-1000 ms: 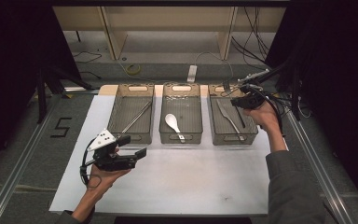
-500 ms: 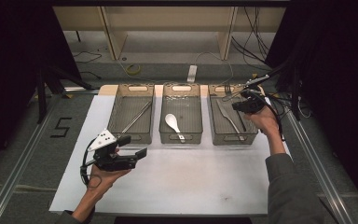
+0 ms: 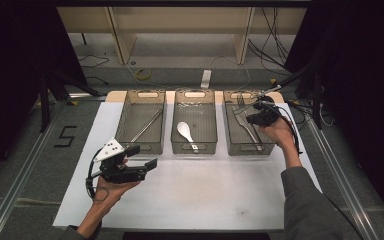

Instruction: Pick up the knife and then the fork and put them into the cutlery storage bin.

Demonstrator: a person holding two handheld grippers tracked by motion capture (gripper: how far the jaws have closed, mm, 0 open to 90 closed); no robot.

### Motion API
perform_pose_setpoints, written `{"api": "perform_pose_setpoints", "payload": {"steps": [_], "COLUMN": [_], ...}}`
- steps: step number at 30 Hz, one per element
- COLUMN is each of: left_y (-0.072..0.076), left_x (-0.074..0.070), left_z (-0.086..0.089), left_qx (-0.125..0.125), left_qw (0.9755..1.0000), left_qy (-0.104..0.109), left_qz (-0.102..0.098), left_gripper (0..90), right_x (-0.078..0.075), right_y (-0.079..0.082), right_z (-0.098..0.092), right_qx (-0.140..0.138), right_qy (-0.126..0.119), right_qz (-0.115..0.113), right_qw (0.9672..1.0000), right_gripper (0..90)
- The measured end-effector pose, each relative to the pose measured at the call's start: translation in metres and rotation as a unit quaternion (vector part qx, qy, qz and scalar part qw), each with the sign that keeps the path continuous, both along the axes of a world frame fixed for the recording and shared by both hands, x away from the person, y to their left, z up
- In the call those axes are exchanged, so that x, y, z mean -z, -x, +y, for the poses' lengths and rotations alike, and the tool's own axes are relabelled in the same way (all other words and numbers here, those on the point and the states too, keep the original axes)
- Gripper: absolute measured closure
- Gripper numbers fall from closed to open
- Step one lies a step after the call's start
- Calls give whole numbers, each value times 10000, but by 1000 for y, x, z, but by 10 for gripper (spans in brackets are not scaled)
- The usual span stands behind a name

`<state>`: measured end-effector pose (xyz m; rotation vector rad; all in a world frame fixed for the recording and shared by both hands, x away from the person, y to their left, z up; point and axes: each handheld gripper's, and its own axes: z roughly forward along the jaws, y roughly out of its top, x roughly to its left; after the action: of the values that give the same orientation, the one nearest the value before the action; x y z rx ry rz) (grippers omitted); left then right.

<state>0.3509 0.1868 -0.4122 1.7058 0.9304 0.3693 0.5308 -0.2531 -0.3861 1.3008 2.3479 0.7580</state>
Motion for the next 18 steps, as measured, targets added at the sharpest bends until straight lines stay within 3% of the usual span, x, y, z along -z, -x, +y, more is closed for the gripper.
{"api": "perform_pose_setpoints", "payload": {"steps": [18], "left_y": [0], "left_x": [0], "left_z": [-1], "left_qx": [5], "left_qw": [10000], "left_qy": [-17], "left_qz": [-4], "left_gripper": [159], "right_x": [11], "right_y": [-1], "right_z": [4], "right_qx": [42], "right_qy": [-5], "right_qz": [186], "right_qw": [9998], "right_gripper": [853]}}
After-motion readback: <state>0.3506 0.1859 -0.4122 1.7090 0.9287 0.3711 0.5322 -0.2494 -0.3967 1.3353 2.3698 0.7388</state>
